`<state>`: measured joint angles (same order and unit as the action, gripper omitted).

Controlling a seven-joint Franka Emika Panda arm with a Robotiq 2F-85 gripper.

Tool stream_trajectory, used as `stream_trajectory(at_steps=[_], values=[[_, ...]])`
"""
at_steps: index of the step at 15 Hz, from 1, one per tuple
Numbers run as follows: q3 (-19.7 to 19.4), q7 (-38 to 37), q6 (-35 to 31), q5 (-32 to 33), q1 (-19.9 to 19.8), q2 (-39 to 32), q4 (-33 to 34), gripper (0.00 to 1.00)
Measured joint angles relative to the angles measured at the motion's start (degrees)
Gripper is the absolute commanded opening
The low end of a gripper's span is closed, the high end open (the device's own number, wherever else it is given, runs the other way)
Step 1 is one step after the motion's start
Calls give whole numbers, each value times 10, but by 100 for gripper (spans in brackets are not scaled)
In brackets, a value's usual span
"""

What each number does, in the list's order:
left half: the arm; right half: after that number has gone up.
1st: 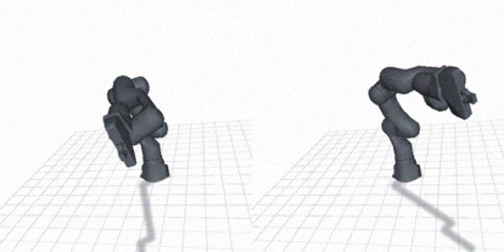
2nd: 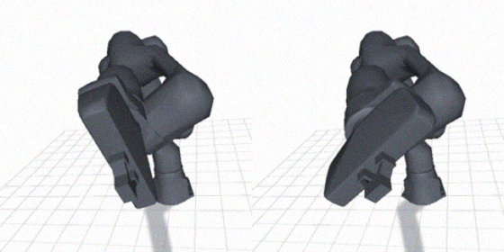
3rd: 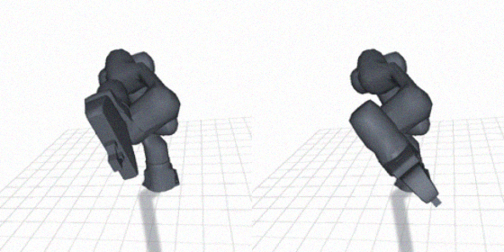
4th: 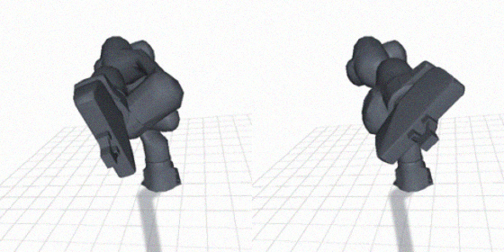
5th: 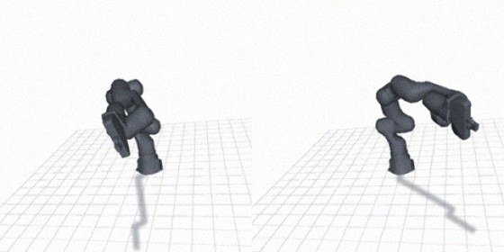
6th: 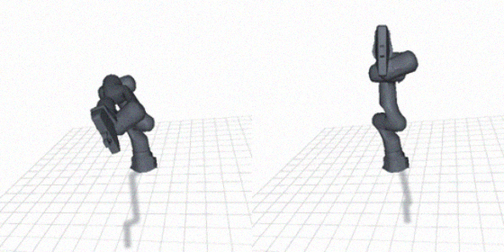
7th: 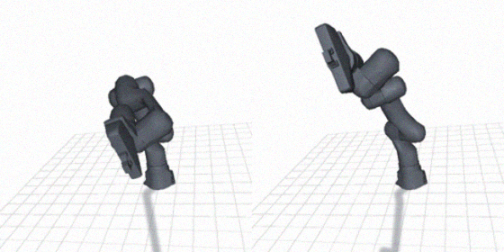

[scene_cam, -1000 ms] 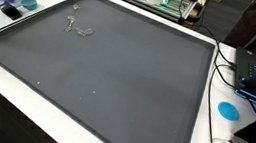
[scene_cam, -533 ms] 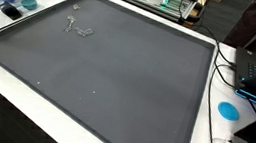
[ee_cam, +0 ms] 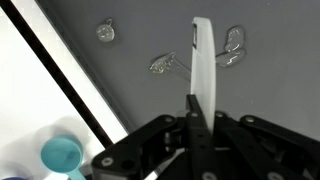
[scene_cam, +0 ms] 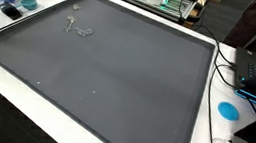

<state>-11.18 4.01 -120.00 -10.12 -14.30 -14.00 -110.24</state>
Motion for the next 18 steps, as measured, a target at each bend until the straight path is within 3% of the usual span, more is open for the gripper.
stream_trajectory(at_steps=[18], values=[[-23,-18,28,60,-5,4,-14,1]])
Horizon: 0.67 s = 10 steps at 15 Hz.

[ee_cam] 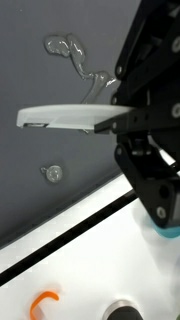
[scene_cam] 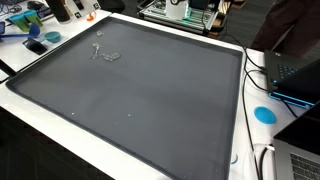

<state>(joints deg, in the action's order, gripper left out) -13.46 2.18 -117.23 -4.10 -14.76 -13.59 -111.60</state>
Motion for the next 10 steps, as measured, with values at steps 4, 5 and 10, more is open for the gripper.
stream_trajectory(at_steps=[4,5,10], values=[[-2,-15,0,10,0,8,-14,1],[-2,-19,-1,11,1,11,-17,1],[-1,-44,-17,23,7,34,-43,1]])
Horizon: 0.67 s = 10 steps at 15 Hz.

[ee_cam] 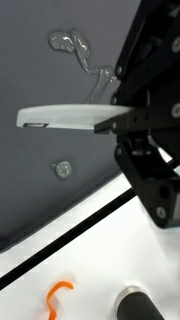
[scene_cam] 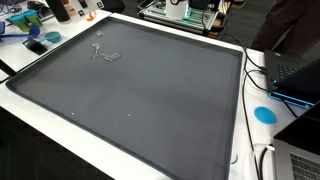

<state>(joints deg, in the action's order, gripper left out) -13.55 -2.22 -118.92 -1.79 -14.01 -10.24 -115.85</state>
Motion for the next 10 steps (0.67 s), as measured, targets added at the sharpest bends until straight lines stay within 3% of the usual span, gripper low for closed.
stream_trajectory(at_steps=[10], values=[[17,-47,-58,50,32,55,-63,1]])
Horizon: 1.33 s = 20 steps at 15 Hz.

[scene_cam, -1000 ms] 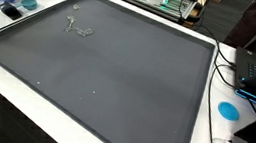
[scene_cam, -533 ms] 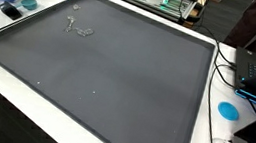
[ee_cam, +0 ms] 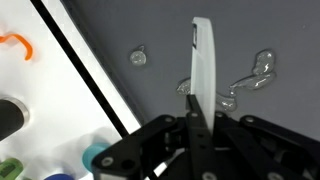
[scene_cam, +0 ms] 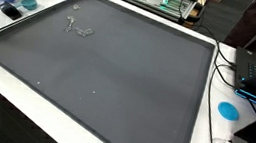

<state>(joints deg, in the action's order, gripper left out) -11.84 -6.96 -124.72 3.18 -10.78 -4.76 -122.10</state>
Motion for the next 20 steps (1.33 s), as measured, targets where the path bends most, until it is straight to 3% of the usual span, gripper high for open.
stream_trajectory(at_steps=[20], values=[[64,-16,34,68,45,78,-11,1]])
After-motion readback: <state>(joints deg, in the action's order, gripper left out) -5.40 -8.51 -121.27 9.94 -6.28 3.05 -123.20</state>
